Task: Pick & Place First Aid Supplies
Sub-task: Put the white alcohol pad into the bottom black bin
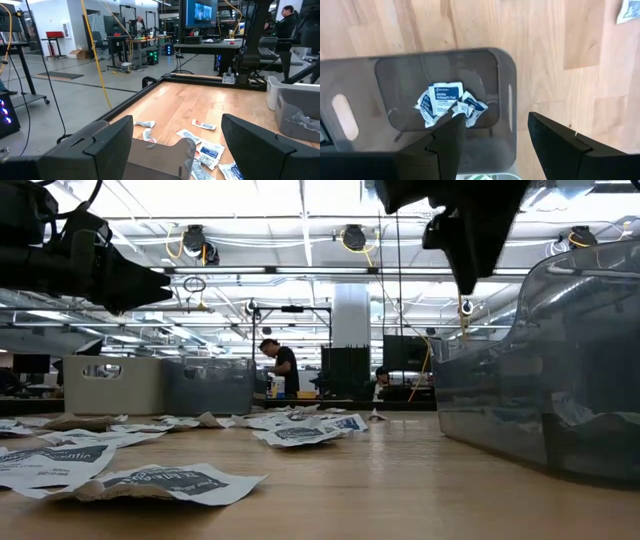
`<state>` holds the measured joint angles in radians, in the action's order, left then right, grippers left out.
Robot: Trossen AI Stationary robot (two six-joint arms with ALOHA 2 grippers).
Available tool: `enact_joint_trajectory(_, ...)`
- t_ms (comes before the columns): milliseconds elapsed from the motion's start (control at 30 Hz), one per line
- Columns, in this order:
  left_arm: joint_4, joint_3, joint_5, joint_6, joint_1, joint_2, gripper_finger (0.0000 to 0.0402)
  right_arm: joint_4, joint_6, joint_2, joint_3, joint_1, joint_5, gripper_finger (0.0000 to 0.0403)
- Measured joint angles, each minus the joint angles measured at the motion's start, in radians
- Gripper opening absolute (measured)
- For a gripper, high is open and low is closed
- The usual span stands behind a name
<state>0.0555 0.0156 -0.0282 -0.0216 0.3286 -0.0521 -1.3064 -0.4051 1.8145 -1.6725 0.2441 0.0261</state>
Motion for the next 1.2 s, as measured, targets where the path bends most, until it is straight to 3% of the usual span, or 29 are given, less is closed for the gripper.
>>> enact_joint_trajectory(367, 0.000, 0.000, 0.000, 0.000, 0.000, 0.000, 0.0306, 0.055, 0.040, 0.070, -0.066, -0.093, 0.001, 0.0210)
enact_joint_trajectory(933, 0.000, 0.000, 0.000, 0.000, 0.000, 0.000, 0.0306, -0.106, 0.168, 0.328, -0.468, -0.173, 0.005, 0.0210)
enact_joint_trajectory(1200, 0.000, 0.000, 0.000, 0.000, 0.000, 0.000, 0.0305, -0.121, 0.183, 0.346, -0.507, -0.179, 0.005, 0.0210)
